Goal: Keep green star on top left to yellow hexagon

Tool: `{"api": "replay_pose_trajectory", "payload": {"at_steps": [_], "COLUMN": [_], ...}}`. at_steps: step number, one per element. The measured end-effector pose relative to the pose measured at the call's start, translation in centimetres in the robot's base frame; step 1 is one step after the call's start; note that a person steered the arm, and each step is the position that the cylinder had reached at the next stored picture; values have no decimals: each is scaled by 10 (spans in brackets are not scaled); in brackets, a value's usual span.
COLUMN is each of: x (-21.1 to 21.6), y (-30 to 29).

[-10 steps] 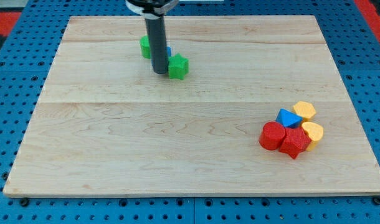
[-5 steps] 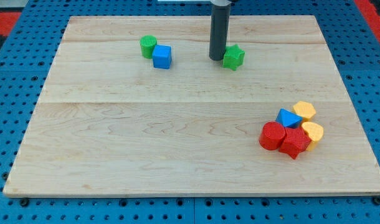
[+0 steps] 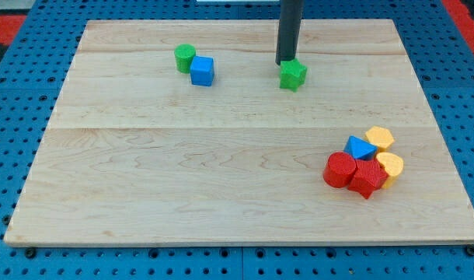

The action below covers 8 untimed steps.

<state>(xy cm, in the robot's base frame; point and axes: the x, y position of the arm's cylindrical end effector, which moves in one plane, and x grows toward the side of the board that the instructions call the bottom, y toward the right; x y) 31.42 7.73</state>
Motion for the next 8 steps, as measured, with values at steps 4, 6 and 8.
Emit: {"api": "replay_pose_trajectory", "payload": {"at_steps": [4, 6, 8], "x": [103, 135, 127], "y": [0, 26, 71]}}
